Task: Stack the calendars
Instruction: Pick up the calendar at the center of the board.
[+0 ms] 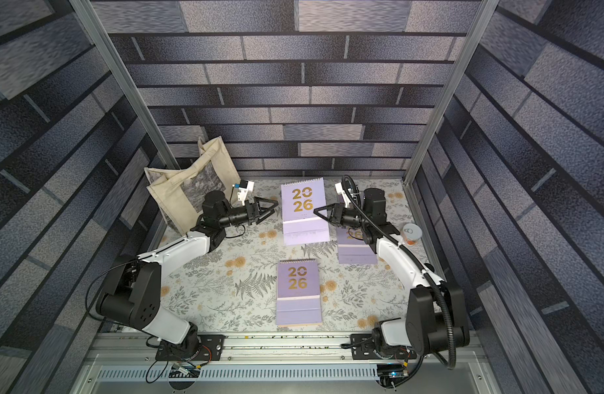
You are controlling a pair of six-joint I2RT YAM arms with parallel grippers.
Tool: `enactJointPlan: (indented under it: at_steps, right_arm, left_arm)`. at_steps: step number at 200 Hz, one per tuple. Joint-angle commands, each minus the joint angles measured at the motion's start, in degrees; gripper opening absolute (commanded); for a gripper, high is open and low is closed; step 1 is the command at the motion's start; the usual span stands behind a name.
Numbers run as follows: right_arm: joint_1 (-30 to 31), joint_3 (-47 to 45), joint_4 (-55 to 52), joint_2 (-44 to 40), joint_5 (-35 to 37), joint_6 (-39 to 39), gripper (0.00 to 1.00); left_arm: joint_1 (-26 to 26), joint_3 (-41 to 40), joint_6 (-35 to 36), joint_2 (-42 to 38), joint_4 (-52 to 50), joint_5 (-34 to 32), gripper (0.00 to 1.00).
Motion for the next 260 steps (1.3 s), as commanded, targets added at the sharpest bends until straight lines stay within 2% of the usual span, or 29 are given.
enactJointPlan:
  at_steps: [1, 32, 75, 115, 136, 153, 171, 184, 202, 213, 230, 235, 242, 246, 248, 253, 260]
  right_arm:
    - [1.6, -1.08, 2.2, -2.26, -0.04, 0.38, 0.0]
    - [2.83, -3.32, 3.2, -2.3, 0.67, 0.56, 0.0]
    - [3.02, -4.1, 2.82, -1.91, 1.19, -0.5, 0.0]
    - [3.02, -4.22, 3.34, -0.34, 1.88, -1.37, 0.0]
    - [3.02, -3.72, 3.57, 0.41, 1.66, -1.25, 0.0]
    - [3.02, -3.52, 3.43, 0.77, 1.67, -1.48, 0.0]
    - [3.02, -3.33, 3.47, 1.2, 1.65, -1.5, 0.0]
    - [3.02, -3.4, 3.65, 1.52, 1.67, -1.48, 0.0]
    - [3.09, -3.51, 3.94, 2.15, 1.77, -1.46, 0.0]
    - [3.02, -3.51, 3.96, 2.76, 1.63, -1.49, 0.0]
    - [3.07, -3.18, 3.41, 3.53, 1.43, -1.75, 0.0]
    - [3.02, -3.01, 2.82, 3.78, 1.26, -2.01, 0.06]
    - [3.07, -2.39, 1.44, 4.13, 1.02, -2.67, 0.22]
    - [3.05, -2.01, 0.4, 4.39, 0.7, -3.13, 0.33]
    - [3.01, -1.79, -0.13, 4.56, 0.54, -3.45, 0.43]
    - [3.02, -1.26, -1.6, 4.92, 0.19, -4.35, 0.59]
    - [2.96, -0.6, -3.71, 5.12, 0.3, -5.65, 0.69]
  left_arm:
    - [-1.33, 0.43, -3.67, 3.5, 8.16, 1.55, 1.0]
    - [-2.17, 0.56, -11.89, 7.17, 20.31, 3.02, 0.97]
    - [-2.37, -0.64, -10.89, 5.75, 19.21, 2.8, 0.78]
    - [-2.32, -2.71, -10.54, 4.1, 18.8, 2.05, 0.54]
    - [-2.85, -3.34, -10.81, 4.05, 19.3, 1.66, 0.49]
    - [-3.59, -3.28, -11.35, 4.62, 20.0, 1.5, 0.39]
    - [-4.16, -3.18, -12.76, 5.19, 21.91, 1.77, 0.38]
    - [-4.41, -3.22, -13.26, 5.38, 22.45, 1.68, 0.33]
    - [-4.43, -3.53, -13.1, 5.41, 22.38, 1.08, 0.18]
    - [-4.59, -3.53, -13.25, 5.47, 22.47, 1.08, 0.0]
    - [-4.58, -3.44, -13.53, 5.7, 22.69, 1.6, 0.0]
    - [-4.52, -3.16, -13.54, 5.78, 22.72, 2.12, 0.0]
    - [-4.39, -2.85, -13.58, 5.8, 22.68, 2.91, 0.0]
    - [-4.3, -2.7, -13.54, 5.74, 22.51, 3.35, 0.0]
    - [-4.27, -2.62, -13.54, 5.66, 22.32, 3.6, 0.0]
    - [-4.1, -2.44, -13.41, 5.57, 21.81, 4.25, 0.0]
    - [-3.77, -2.3, -13.21, 5.25, 20.99, 5.05, 0.0]
